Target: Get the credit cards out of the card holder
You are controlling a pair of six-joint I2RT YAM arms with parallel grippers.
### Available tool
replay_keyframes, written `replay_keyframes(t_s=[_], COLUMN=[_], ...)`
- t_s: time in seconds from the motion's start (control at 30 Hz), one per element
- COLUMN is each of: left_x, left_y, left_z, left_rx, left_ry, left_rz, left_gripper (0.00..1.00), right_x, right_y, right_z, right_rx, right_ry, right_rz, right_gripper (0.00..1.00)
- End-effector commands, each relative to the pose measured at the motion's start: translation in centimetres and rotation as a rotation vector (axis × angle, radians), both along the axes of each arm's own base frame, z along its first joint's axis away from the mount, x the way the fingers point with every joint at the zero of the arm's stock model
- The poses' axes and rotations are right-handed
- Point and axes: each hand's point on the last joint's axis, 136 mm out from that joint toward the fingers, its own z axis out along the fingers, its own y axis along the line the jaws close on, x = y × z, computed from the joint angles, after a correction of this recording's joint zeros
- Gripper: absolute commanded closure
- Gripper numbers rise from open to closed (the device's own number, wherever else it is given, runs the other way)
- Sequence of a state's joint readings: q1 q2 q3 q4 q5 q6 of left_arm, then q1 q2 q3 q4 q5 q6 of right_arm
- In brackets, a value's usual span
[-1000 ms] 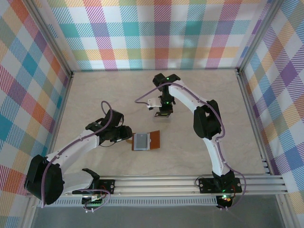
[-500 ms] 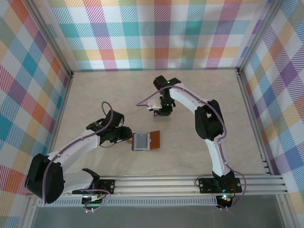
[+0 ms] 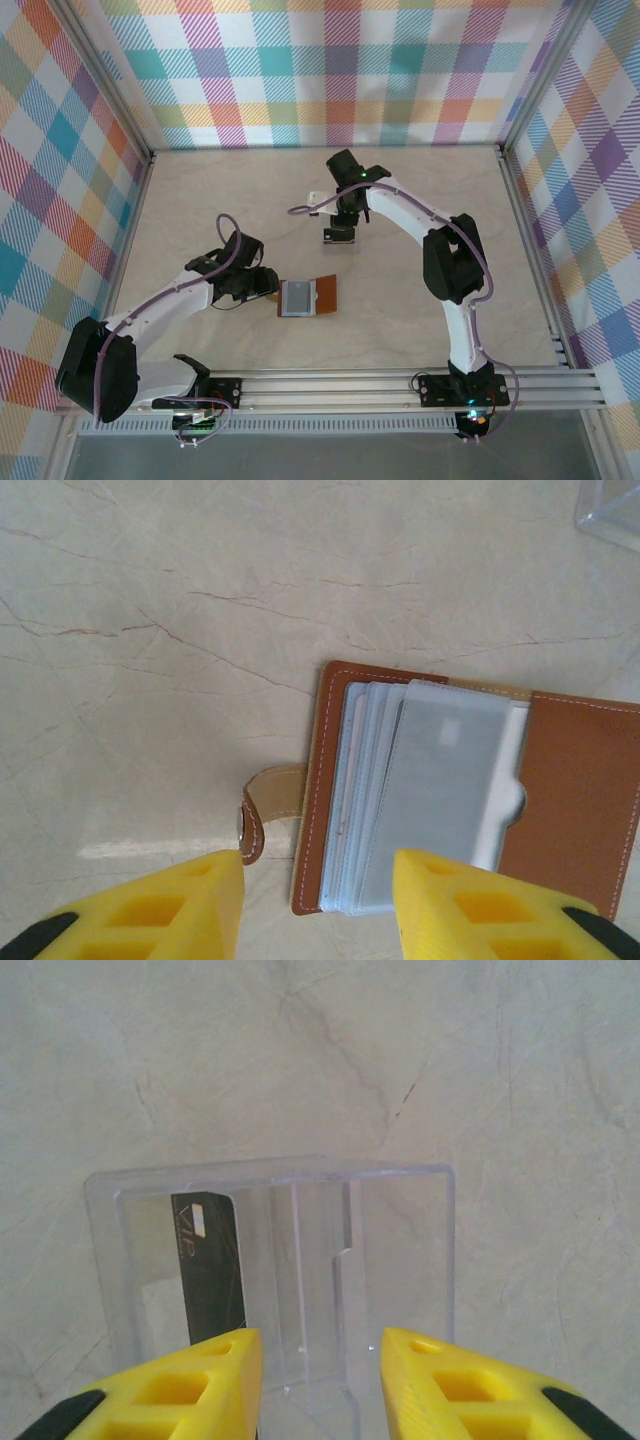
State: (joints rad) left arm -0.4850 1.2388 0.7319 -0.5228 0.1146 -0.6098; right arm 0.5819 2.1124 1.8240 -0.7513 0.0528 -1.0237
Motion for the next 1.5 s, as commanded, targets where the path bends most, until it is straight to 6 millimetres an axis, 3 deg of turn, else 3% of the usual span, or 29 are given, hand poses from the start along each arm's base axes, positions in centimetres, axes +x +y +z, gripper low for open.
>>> replay_keyframes(t_s=[0.0, 0.2, 0.6, 0.87, 1.0, 1.2, 1.47], left_x=[0.7, 0.8, 0.9, 0.9, 0.8, 0.6, 0.6], left_y=[-0.3, -0.5, -0.8, -0.7, -0.7, -0.5, -0.5], left_z=[0.6, 0.7, 0.5, 0.6, 0.6, 0.8, 0.6], left_rx=[-0.017, -0.023, -0.029, -0.029, -0.03, -0.025, -0.026], left_ry=[-0.004, -0.003, 0.009, 0.002, 0.002, -0.005, -0.001], left_rz=[-0.003, -0.008, -0.013, -0.011, -0.011, -0.008, -0.008], left_gripper=[0.56, 0.56, 0.56, 0.56, 0.56, 0.56, 0.56], right_x=[0.4, -0.4, -1.2, 0.2, 1.4, 2.2, 0.9], right_y=[0.2, -0.2, -0.1, 0.8, 0.9, 0.7, -0.1], right_z=[-0.1, -3.0, -3.1, 0.5, 0.9, -0.8, -4.4], right_rx=[0.04, 0.001, 0.009, 0.101, 0.093, 0.045, -0.016], right_ry=[-0.01, 0.046, 0.07, -0.03, -0.075, -0.079, 0.004], right_rz=[-0.035, -0.031, -0.004, -0.034, -0.047, -0.046, -0.029], right_gripper=[0.61, 0.58, 0.55, 0.53, 0.51, 0.5, 0.49])
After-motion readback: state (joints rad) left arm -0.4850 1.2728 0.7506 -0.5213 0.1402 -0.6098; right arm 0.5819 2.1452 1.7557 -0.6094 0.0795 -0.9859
